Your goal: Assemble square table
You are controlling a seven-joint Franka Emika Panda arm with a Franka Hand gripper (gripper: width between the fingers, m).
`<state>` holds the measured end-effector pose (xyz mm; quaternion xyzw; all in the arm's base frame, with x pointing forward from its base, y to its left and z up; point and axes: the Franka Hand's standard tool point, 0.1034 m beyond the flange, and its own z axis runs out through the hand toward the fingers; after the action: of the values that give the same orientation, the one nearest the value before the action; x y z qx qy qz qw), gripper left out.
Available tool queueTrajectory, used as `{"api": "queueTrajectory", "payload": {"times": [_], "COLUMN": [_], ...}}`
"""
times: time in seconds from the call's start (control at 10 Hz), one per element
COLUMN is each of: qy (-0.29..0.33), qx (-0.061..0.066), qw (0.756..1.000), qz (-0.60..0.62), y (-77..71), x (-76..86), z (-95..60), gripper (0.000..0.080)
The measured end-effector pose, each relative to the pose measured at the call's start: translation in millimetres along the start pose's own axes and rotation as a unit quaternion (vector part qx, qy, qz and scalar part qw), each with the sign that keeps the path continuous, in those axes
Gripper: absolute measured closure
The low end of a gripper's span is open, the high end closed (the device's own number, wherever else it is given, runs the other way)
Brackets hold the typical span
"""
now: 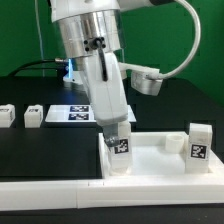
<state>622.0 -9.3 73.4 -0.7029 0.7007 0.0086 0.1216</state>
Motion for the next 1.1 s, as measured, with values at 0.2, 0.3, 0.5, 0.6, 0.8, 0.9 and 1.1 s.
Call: {"api": "queueTrajectory", "payload": {"times": [0.2,0.3,0.5,0.6,0.8,0.9,1.1], "qy": [0.000,0.012,0.010,0.010,0.011,0.018,0.018], "qx": [-0.001,-0.005,-0.013,-0.013,-0.015,-0.024,-0.029], "qw": [0.999,0.989,0.954,0.942,0.916,0.870,0.785], "qz": [-0.035,-0.146,-0.300,-0.335,-0.402,-0.493,-0.618], "y": [0.2,-1.4,-0.3,-0.3,-0.3,-0.3,-1.6], "x": [-0.9,-8.1,-17.9,-16.7,-16.9,-18.2,-12.0], "z": [0.6,1.3,3.4,3.6,3.6,3.6,1.5], "gripper": [0.0506,0.0322,0.0210,0.0162,0.0153,0.0153,0.0151]}}
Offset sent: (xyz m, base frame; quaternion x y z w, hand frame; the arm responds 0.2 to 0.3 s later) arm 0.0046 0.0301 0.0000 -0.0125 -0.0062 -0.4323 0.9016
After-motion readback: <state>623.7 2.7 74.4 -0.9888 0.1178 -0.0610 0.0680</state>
